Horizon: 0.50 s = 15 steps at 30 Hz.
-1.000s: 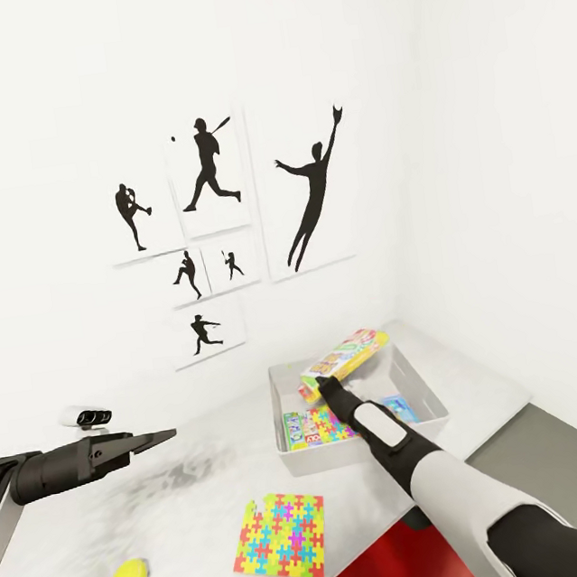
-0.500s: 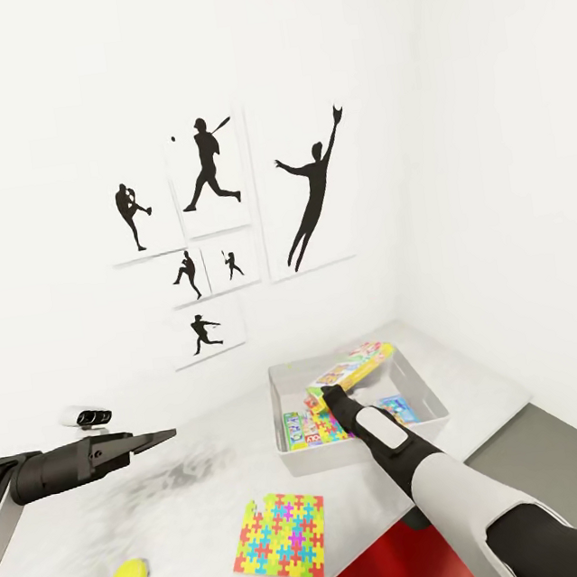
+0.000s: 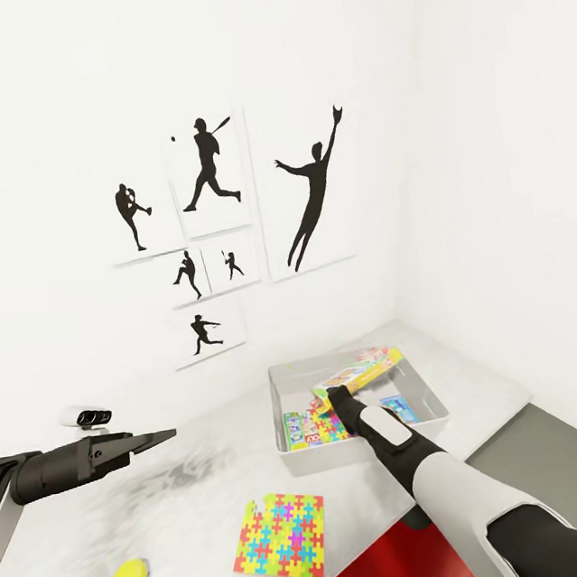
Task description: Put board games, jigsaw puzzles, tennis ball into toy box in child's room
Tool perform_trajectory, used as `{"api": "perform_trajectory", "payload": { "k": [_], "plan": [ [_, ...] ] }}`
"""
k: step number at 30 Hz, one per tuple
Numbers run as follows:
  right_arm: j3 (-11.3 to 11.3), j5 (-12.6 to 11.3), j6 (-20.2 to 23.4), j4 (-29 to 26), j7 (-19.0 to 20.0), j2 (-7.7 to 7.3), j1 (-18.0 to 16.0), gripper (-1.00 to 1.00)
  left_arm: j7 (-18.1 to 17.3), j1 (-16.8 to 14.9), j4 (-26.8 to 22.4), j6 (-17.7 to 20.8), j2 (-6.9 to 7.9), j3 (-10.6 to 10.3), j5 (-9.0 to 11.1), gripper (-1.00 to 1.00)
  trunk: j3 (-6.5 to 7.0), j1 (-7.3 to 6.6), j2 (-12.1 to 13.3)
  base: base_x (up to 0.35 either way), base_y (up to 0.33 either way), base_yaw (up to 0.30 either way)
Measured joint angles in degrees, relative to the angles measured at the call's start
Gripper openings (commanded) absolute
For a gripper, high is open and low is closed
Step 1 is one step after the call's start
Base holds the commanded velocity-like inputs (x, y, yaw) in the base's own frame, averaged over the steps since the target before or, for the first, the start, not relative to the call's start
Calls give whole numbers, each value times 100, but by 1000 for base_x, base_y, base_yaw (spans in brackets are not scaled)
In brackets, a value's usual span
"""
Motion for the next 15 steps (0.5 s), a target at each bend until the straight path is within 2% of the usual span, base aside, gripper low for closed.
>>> {"api": "perform_trajectory", "payload": {
  "k": [15],
  "plan": [
    [-9,-15,-10,-17,-60,0,0,-100,0,0,0,0,0,0,0,100,0,0,0,0,0,0]
  ]
}}
